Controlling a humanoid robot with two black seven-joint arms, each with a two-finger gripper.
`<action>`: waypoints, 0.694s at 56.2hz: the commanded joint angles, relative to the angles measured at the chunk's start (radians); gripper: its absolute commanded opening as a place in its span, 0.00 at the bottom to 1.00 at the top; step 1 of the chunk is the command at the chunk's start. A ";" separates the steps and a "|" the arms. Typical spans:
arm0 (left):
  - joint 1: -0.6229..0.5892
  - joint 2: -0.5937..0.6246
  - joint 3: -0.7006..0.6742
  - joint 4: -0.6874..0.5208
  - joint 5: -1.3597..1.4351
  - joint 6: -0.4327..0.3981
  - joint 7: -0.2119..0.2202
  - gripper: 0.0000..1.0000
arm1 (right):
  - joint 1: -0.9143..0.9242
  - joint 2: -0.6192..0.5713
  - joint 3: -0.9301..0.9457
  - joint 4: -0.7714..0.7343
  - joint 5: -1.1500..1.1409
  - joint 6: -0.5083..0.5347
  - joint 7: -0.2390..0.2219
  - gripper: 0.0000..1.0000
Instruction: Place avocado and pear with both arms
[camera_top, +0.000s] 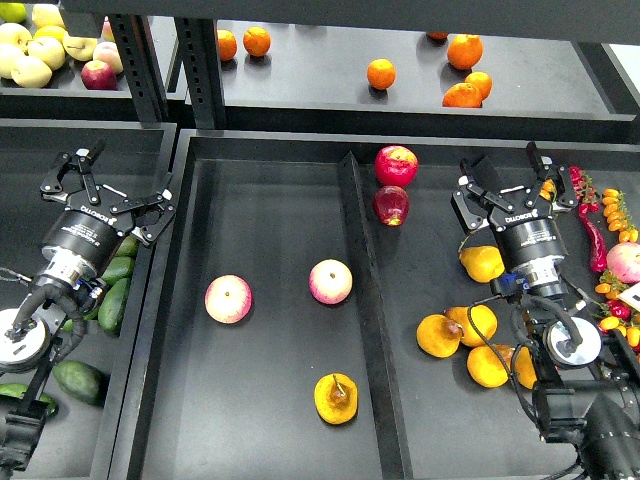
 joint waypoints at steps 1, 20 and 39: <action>0.002 0.000 -0.002 0.002 0.000 0.000 -0.002 1.00 | -0.001 0.000 -0.003 0.001 -0.001 0.000 -0.004 0.99; 0.016 0.000 0.001 0.002 0.000 0.000 -0.008 1.00 | -0.004 -0.052 -0.320 0.012 -0.010 -0.056 -0.096 0.99; 0.024 0.000 0.000 0.009 -0.001 -0.002 -0.008 1.00 | 0.149 -0.340 -0.673 0.064 -0.009 -0.045 -0.349 0.99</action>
